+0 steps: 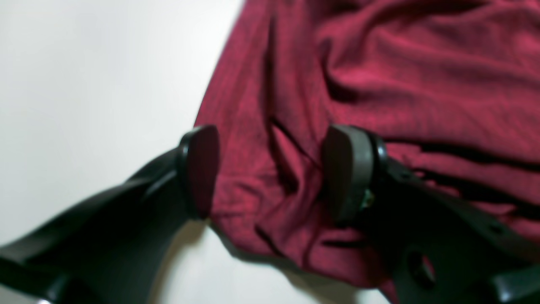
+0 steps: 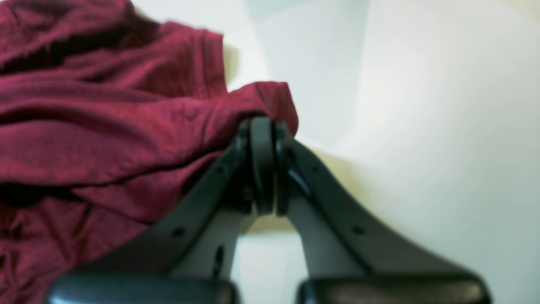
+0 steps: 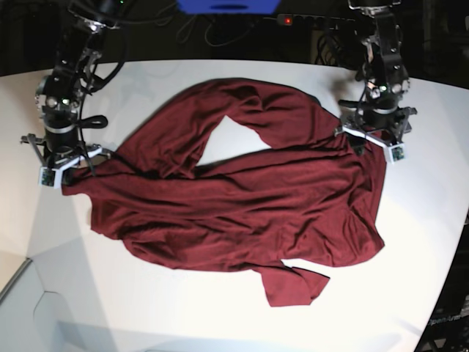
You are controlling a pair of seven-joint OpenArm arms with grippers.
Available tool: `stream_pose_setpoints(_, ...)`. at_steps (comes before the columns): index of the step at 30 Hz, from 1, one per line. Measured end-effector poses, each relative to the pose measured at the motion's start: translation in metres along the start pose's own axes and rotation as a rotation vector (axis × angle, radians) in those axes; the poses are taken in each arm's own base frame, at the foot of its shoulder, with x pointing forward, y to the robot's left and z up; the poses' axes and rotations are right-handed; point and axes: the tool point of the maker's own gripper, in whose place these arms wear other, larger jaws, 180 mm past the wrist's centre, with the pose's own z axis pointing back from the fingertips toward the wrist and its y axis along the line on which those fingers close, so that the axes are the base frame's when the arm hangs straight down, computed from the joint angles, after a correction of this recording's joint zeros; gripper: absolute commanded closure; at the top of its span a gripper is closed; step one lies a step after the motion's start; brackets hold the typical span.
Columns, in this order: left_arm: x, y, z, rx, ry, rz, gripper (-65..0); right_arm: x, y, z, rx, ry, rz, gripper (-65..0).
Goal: Layout the t-shirt on the table in an organized manner, then fold the t-shirt properly
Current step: 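Grasp opposite shirt edges with the right and left grippers, then lift and pull the shirt edge taut between both grippers, then lower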
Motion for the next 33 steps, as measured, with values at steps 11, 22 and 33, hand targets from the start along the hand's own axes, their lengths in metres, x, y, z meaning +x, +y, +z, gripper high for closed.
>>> stream_pose_setpoints(11,-0.007,0.007,0.021,0.002,-0.003,-0.035,-38.9,-0.001,0.000,0.000,0.001,0.001,0.001,0.0)
stream_pose_setpoints(22,-0.026,0.014,0.022,0.015,0.038,-0.042,-38.5,-0.002,0.005,0.001,0.008,0.004,-0.011,0.0)
stream_pose_setpoints(33,-0.025,0.017,0.022,0.026,0.036,-0.046,0.0,-0.002,0.005,0.001,0.008,0.004,-0.010,0.0)
